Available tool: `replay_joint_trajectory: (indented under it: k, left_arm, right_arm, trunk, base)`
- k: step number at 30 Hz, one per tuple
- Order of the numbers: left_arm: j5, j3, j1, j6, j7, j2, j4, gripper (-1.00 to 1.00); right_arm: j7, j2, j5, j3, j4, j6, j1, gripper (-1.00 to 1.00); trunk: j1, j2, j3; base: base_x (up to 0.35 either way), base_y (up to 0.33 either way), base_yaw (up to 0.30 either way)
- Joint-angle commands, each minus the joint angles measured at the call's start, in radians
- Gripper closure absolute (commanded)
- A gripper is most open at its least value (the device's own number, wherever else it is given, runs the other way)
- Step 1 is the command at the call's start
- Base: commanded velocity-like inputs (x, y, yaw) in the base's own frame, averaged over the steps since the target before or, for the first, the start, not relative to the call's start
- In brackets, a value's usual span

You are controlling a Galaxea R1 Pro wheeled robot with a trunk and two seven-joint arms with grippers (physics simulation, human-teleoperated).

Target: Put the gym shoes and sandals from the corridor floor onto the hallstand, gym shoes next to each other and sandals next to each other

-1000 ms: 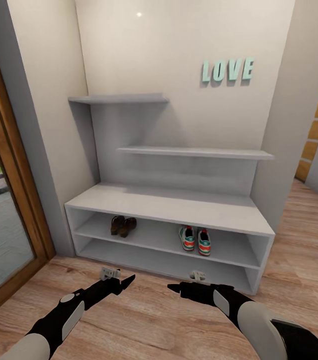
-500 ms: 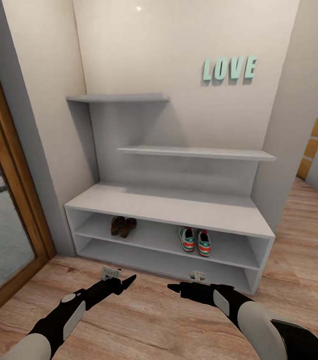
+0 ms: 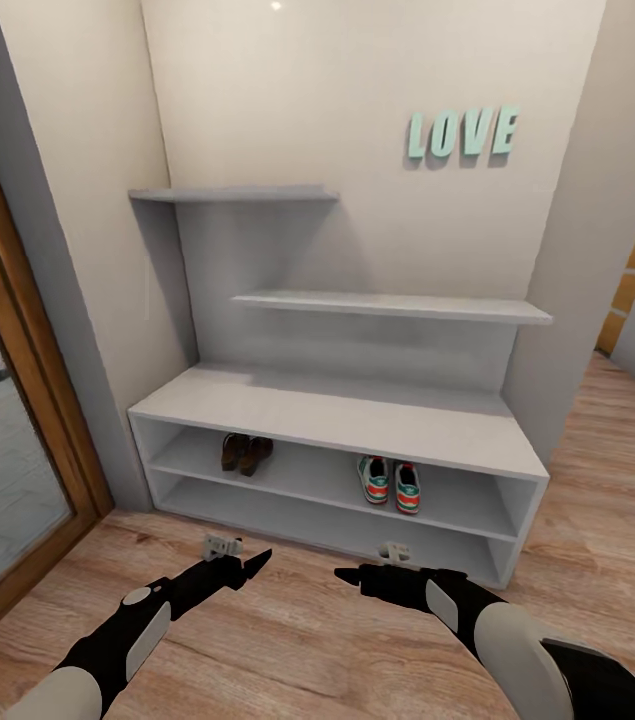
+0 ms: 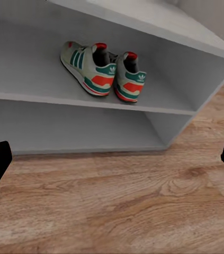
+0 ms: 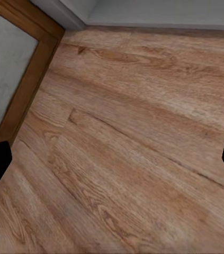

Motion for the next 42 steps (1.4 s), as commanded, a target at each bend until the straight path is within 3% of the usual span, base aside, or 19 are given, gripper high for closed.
replay_joint_trajectory:
  k: [1,10,16,19,23,27,42]
  left_arm:
    - [0.005,-0.008,-0.001,-0.007,0.002,0.001,0.001,-1.0]
    - [0.005,-0.008,-0.001,-0.008,0.002,0.001,0.001,-1.0]
    - [0.006,-0.007,-0.001,-0.008,0.001,0.002,0.003,-1.0]
    - [0.005,-0.006,0.0,-0.009,0.001,0.003,0.061,-1.0]
    - [0.002,-0.006,0.004,-0.011,0.001,0.004,0.207,-1.0]
    - [0.002,-0.006,0.004,-0.012,0.001,0.005,0.274,-1.0]
    - [0.003,-0.006,0.004,-0.042,0.003,0.008,0.33,-1.0]
  right_arm:
    - [0.002,0.0,0.004,-0.008,-0.002,0.01,0.0,-1.0]
    - [0.002,0.0,0.004,-0.008,-0.002,0.01,0.0,-1.0]
    - [0.002,0.0,0.004,-0.008,-0.002,0.01,0.0,-1.0]
    - [0.002,0.0,0.004,-0.008,-0.003,0.01,0.0,-1.0]
    - [0.0,0.0,0.003,-0.009,-0.004,0.01,0.0,-1.0]
    - [-0.001,-0.002,0.004,-0.01,-0.003,0.01,0.001,-1.0]
    - [-0.001,-0.01,0.005,-0.01,-0.003,0.01,0.001,-1.0]
  trunk:
    - [-0.004,0.007,0.001]
    - [-0.039,0.07,0.014]
    - [-0.039,0.07,0.006]
    - [-0.039,0.07,0.005]
    - [-0.039,0.07,0.005]
    - [-0.039,0.07,0.005]
    - [-0.039,0.07,0.005]
  base:
    - [0.0,0.0,0.0]
    - [0.0,0.0,0.0]
    - [0.0,0.0,0.0]
    - [0.0,0.0,0.0]
    - [0.0,0.0,0.0]
    - [0.0,0.0,0.0]
    - [0.0,0.0,0.0]
